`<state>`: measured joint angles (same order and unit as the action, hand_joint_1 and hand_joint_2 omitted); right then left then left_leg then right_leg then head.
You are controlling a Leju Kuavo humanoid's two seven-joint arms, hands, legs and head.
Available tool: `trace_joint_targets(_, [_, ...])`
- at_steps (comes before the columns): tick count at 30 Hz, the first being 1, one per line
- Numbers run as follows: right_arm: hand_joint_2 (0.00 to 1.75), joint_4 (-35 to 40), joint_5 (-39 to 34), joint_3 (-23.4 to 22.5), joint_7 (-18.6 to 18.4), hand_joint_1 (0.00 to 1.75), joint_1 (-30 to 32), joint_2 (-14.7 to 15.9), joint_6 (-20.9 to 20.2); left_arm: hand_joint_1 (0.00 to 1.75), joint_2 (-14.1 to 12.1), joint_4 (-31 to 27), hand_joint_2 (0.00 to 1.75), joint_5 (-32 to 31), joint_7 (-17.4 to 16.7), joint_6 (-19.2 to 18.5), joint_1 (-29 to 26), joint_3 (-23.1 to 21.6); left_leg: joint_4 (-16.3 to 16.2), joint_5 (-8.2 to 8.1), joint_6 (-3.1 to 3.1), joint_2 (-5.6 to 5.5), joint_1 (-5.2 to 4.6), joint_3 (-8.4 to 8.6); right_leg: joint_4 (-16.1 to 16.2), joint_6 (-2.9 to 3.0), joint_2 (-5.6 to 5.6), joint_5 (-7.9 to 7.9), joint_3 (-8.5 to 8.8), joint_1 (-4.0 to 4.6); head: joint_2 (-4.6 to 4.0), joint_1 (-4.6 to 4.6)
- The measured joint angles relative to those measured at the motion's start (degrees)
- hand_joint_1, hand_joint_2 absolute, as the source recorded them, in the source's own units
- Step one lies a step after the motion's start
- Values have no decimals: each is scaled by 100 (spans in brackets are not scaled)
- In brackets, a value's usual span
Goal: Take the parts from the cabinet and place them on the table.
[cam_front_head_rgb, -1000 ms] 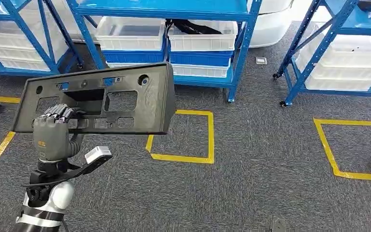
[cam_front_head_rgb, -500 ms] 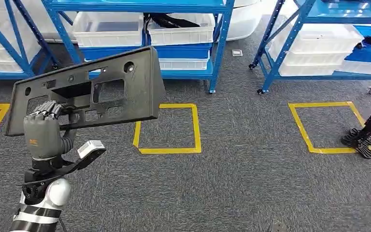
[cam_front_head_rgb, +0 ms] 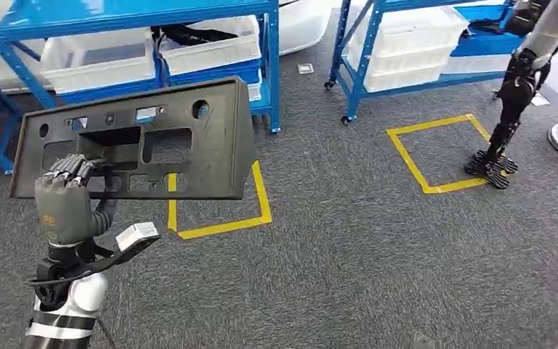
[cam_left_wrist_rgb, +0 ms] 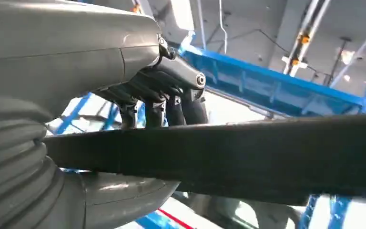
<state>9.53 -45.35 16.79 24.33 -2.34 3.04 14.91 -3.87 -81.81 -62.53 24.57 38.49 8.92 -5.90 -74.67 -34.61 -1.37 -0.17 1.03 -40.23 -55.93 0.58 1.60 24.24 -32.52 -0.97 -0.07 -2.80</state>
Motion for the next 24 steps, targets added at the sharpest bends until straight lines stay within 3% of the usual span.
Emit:
trace_joint_targets(1, [0,-2,2,-2,0,0,8,-2,0,175,0,17,175,0,2,0,-18,-2,-143,6,3,-4,0,-65,-13,-1,75,0,-7,6,0,-2])
trace_joint_targets(2, [0,0,4,-2,-2,0,17,-9,0,175,0,28,175,-2,2,0,-37,-7,60,182,11,-4,1,39,-38,-3,168,-1,-12,6,0,-2])
trace_joint_targets(4, [0,0,4,-2,-2,0,20,-20,0,175,0,28,175,-2,2,2,-39,-13,986,678,14,-78,32,513,-94,-9,327,4,-16,1,0,-7])
trace_joint_targets(5, [0,0,4,-2,-2,0,18,-26,0,175,-2,28,175,0,2,2,-38,-15,1453,842,13,-312,74,733,-127,-33,396,18,-37,0,0,-4])
trace_joint_targets(6, [0,0,4,-4,-2,0,9,-26,0,175,-2,35,175,0,2,4,-39,-22,1564,727,5,-593,98,777,-163,-64,457,16,-97,47,0,0])
trace_joint_targets(9, [0,-2,5,-7,-2,0,27,-20,4,175,-4,31,175,-2,11,9,-49,-39,1576,771,86,-403,36,721,-143,-207,654,-74,-249,-25,0,11])
trace_joint_targets(10, [0,-4,7,-9,-2,0,50,-9,9,175,0,31,175,-2,13,11,-40,-52,1613,807,139,-319,67,727,-130,-249,741,-95,-321,9,0,17])
trace_joint_targets(11, [0,-4,4,-9,-4,0,65,-4,11,175,2,31,175,-2,11,11,-26,-59,1652,842,185,-225,94,734,-221,-247,585,-54,-357,-7,0,4])
trace_joint_targets(12, [0,-4,7,-9,-4,0,61,-20,11,175,0,28,175,-2,11,17,-26,-57,1661,852,227,-164,90,725,-452,-225,239,82,-488,45,0,50])
trace_joint_targets(13, [0,-4,7,-9,-2,0,43,-24,11,175,-2,28,175,0,11,26,-27,-57,1661,857,242,-79,83,710,-844,-208,55,268,-690,42,0,87])
trace_joint_targets(15, [0,-4,13,-9,-4,0,20,-22,11,175,-2,33,175,2,11,35,-38,-59,1660,858,244,106,63,679,-1793,-199,-89,625,-1149,15,0,92])
trace_joint_targets(16, [0,-4,28,-7,-11,0,26,-24,11,175,-2,33,175,9,11,50,-45,-61,1660,859,243,190,64,672,-2015,-235,-106,666,-1243,0,0,94])
trace_joint_targets(17, [0,-4,50,-7,-44,0,34,-22,26,175,-2,33,175,37,24,68,-49,-68,1660,859,242,266,67,670,-1918,-283,-117,609,-1180,-17,0,96])
trace_joint_targets(18, [0,-4,61,-7,-63,0,38,-13,48,175,0,33,175,79,48,85,-51,-70,1660,860,238,344,71,673,-1550,-346,-145,472,-949,-35,0,101])
trace_joint_targets(19, [0,-4,77,-7,-83,0,34,-4,50,175,7,31,175,134,68,105,-50,-72,1659,859,228,421,77,676,-949,-402,-221,284,-598,-45,0,98])
trace_joint_targets(20, [0,-4,100,-4,-89,0,28,13,50,175,13,28,175,192,72,116,-50,-72,1657,856,201,481,77,685,-402,-431,-405,145,-262,-42,0,101])
trace_joint_targets(21, [0,-2,120,-4,-101,0,4,7,44,175,15,15,175,234,81,122,-56,-72,1652,846,154,533,29,682,-161,-382,-646,134,-153,-17,0,118])
trace_joint_targets(22, [0,-2,135,-4,-114,0,-5,13,44,175,15,11,175,273,92,133,-61,-72,1652,833,110,600,11,692,-149,-336,-573,78,-133,31,0,107])
trace_joint_targets(24, [0,-4,168,-2,-140,0,12,11,42,175,13,9,175,308,118,149,-76,-74,1673,841,55,698,8,728,-185,-267,-444,66,-186,37,0,100])
